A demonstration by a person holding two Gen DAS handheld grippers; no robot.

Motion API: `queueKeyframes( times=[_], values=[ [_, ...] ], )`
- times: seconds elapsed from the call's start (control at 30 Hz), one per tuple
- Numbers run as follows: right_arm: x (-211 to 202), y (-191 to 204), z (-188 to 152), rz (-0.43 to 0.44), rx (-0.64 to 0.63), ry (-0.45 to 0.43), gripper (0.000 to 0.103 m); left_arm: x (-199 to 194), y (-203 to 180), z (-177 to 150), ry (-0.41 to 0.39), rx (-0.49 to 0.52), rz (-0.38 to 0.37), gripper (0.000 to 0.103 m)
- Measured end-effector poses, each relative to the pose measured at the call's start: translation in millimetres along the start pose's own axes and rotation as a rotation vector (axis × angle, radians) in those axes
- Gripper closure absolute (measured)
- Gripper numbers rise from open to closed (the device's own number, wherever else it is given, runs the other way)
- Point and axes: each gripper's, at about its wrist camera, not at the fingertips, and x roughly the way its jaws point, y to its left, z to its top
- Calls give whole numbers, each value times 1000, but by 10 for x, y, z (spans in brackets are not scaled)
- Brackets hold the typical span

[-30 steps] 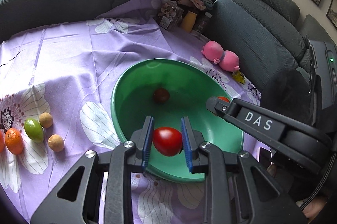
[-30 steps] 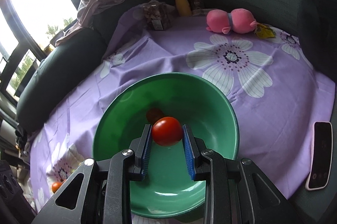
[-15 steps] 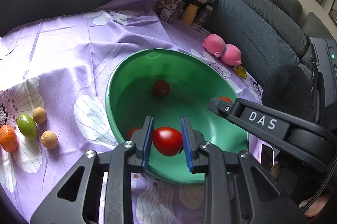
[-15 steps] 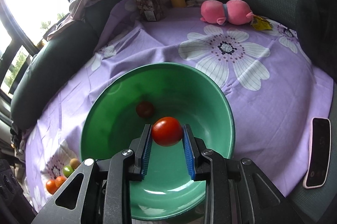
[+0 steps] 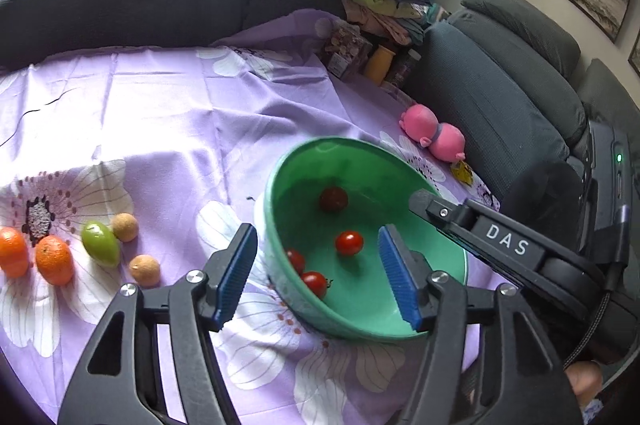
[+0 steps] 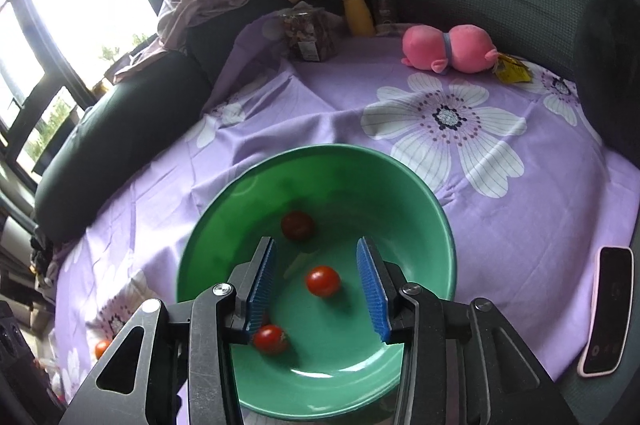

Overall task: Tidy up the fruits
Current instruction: 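Open the left tool into the bowl while the right tool drops its tomato, then grasp a small brown fruit with the left tool while the right tool grasps another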

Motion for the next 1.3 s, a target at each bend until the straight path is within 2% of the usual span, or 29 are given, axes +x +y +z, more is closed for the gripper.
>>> queueKeyframes(
  times=[0.17,0.27,0.33,0.43,0.53,0.67,0.73,0.83,0.93,1.07,1.13,1.3],
  values=[
    [-12,329,-49,120,-108,4,61,-513,585,93,-73,-151,141,36],
    [42,639,-123,213,-201,49,61,-719,904,35,-64,-203,246,36],
    [97,888,-218,274,-281,94,61,-788,1071,-29,-49,-210,299,36],
    [286,1260,-427,354,-398,227,61,-824,1312,-116,-28,-256,347,36],
    [514,1574,-634,322,-467,314,61,-811,1504,-172,-2,-321,389,37],
    [806,1787,-829,237,-515,388,61,-789,1612,-217,26,-339,436,37],
    [909,1781,-858,196,-509,402,61,-762,1628,-228,39,-338,433,37],
    [986,1729,-810,182,-486,399,62,-686,1642,-237,54,-351,391,37],
    [1028,1684,-803,169,-487,417,74,-552,1600,-253,94,-343,378,38],
    [1070,1639,-781,188,-456,437,75,-387,1509,-275,131,-324,363,41],
    [1089,1619,-765,197,-448,452,76,-327,1460,-287,142,-316,341,46],
    [1117,1528,-735,237,-411,499,78,-206,1358,-295,150,-274,332,46]
  ],
)
